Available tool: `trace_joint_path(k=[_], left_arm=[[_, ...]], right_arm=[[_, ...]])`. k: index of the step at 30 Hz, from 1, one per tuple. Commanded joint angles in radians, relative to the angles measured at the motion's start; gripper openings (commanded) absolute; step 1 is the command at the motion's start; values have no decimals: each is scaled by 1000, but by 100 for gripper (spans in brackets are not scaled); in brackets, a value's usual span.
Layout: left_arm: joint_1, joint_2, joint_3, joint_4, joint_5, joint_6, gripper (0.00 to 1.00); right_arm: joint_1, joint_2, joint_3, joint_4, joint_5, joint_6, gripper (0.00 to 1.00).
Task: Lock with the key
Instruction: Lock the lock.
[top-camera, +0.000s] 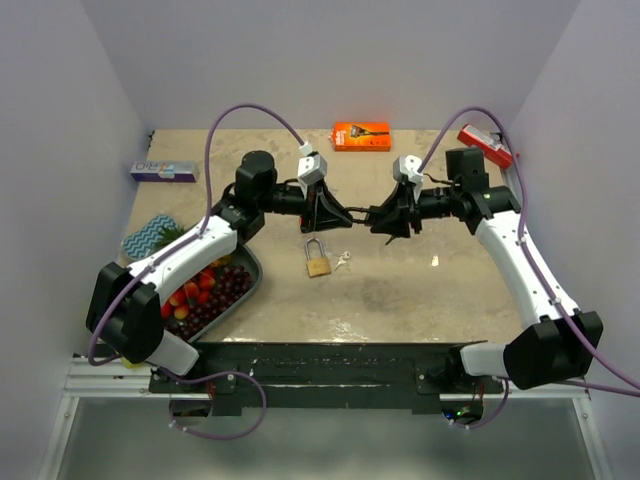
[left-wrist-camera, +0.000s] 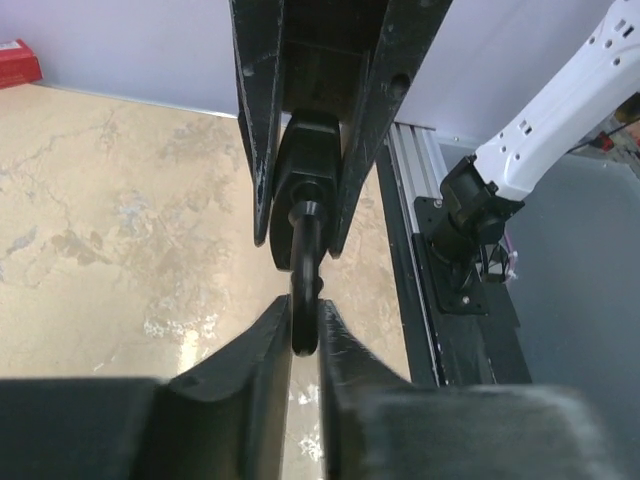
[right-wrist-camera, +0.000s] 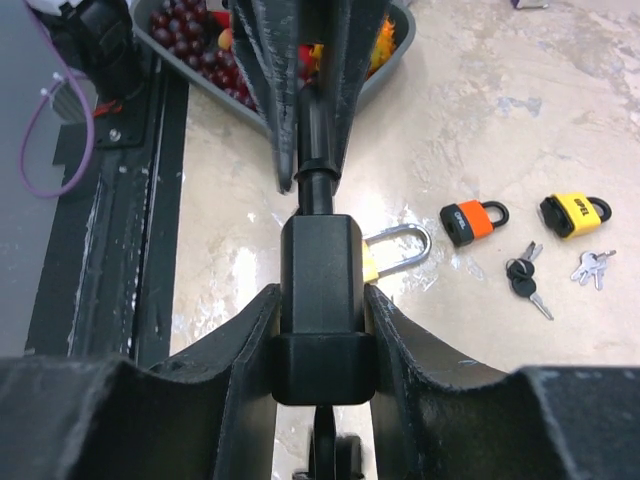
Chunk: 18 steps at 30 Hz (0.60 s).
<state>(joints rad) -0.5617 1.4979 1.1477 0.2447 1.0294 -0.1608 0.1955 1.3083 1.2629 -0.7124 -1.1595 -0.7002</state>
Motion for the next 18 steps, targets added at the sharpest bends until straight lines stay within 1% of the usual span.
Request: trace_joint_path(k=[1, 4, 6, 9, 10, 12, 14, 16, 17, 18], left_arm=[[26, -39, -8, -58, 18, 33, 38], [23, -64, -32, -41, 6, 27, 50], [19, -70, -36, -50, -29, 29, 52], [8, -76, -29, -44, -44, 47, 54], [-9, -79, -28, -45, -73, 62, 54], [-29, -85, -23, -42, -84, 82, 56], [-52, -87, -19, -48, -117, 109, 56], [-59, -84, -20, -35, -101, 112, 53], [-61, -80, -20, -35, -100, 112, 51], [-64, -77, -20, -35, -98, 110, 44]], right_arm=[[-24, 3, 125, -99, -54, -125, 0], [-24, 14, 147, -163, -55, -172, 0], [-19, 19, 154, -189, -51, -196, 0], [-16, 28, 168, -236, -51, -226, 0], [-16, 29, 171, -251, -54, -232, 0], [-11, 31, 174, -265, -57, -240, 0], [-4, 26, 170, -268, -63, -242, 0], [2, 17, 167, -263, -65, -234, 0], [5, 13, 164, -257, -63, -225, 0], [5, 8, 161, -248, -65, -217, 0]])
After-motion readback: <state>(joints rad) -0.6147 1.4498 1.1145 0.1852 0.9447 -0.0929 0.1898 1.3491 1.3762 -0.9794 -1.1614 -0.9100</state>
